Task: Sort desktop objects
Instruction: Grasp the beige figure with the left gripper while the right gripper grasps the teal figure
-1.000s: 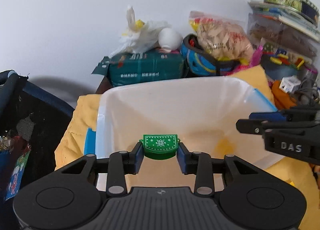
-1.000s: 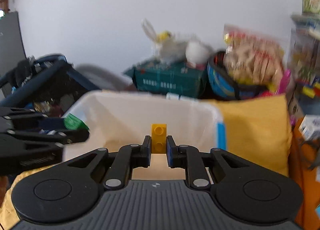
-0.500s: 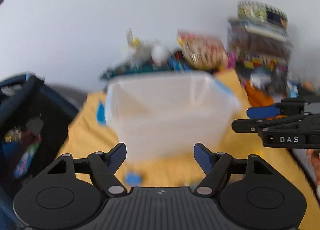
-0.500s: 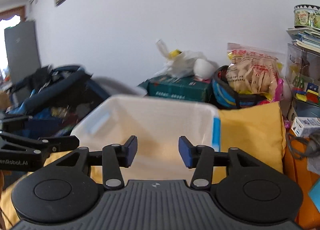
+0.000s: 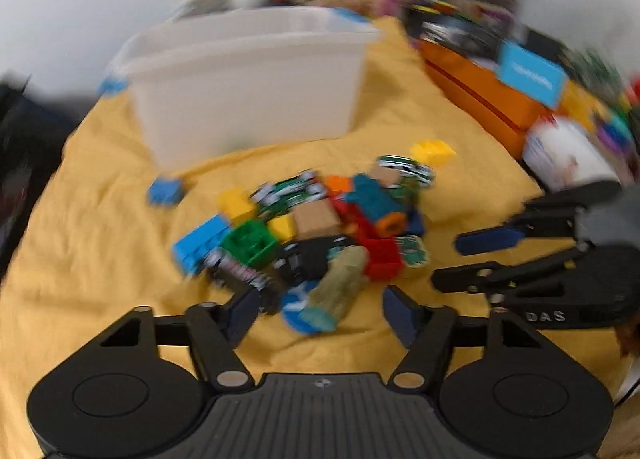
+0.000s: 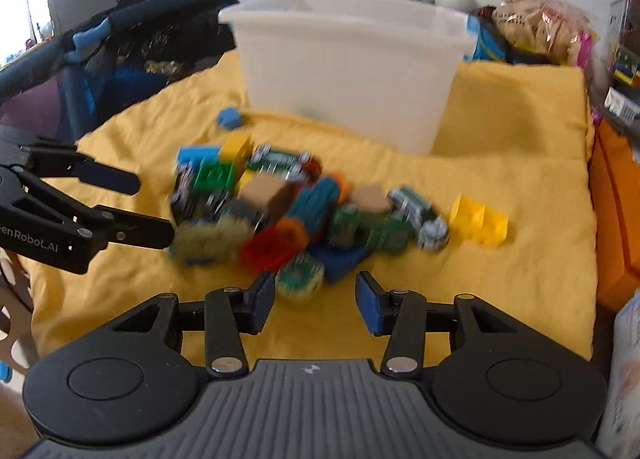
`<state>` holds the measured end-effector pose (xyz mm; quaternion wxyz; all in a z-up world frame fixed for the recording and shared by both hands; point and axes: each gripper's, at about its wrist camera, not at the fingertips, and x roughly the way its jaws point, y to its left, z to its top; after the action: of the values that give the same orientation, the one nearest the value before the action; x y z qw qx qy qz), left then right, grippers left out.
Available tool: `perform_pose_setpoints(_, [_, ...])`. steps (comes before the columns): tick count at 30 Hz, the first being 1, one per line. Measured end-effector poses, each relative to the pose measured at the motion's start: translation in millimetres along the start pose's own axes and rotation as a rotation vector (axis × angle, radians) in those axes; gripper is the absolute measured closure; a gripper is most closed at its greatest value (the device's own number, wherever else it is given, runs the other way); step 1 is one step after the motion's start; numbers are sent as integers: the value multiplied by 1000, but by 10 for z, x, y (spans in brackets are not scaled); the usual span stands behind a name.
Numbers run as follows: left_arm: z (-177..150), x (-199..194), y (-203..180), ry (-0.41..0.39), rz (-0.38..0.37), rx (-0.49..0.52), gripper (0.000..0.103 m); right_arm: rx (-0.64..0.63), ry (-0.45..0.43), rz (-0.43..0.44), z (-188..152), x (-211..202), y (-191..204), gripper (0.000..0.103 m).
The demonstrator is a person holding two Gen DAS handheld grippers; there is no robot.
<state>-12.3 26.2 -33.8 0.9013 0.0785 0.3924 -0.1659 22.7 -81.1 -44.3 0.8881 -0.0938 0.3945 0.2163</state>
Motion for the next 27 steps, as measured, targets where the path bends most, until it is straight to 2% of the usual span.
perform_pose_setpoints(2, [18, 92, -150, 19, 28, 127, 49, 25, 22, 6, -67, 19, 14, 62])
perform_pose_setpoints(4, [28, 203, -232, 41, 35, 195, 49, 61, 34, 27, -88, 39, -14, 62])
perform_pose_setpoints(6, [32, 316, -238, 69, 25, 206, 57, 72, 31, 25, -113, 3, -13, 62])
perform_pose_setpoints(7, [34, 354, -225, 78, 17, 198, 70, 67, 29, 17, -122, -3, -15, 62])
perform_pose_setpoints(9, [34, 354, -179, 82, -8, 149, 77, 76, 24, 6, -131, -27, -25, 62])
perform_pose_setpoints(13, [-3, 266, -53, 98, -66, 9, 77, 80, -16, -5, -41, -53, -39, 62])
perform_pose_setpoints(16, [-82, 188, -9, 115, -91, -42, 77, 80, -54, 20, 120, -22, -42, 62])
perform_pose_setpoints(19, [-173, 109, 24, 126, -102, -76, 77, 56, -72, 8, 315, 82, -4, 62])
perform_pose_setpoints(24, [-277, 58, 55, 145, -106, -84, 76, 43, -43, -18, 527, 323, 59, 62])
perform_pose_setpoints(27, [-292, 61, 105, 143, -110, -113, 76, 30, 4, -52, 526, 453, 81, 62])
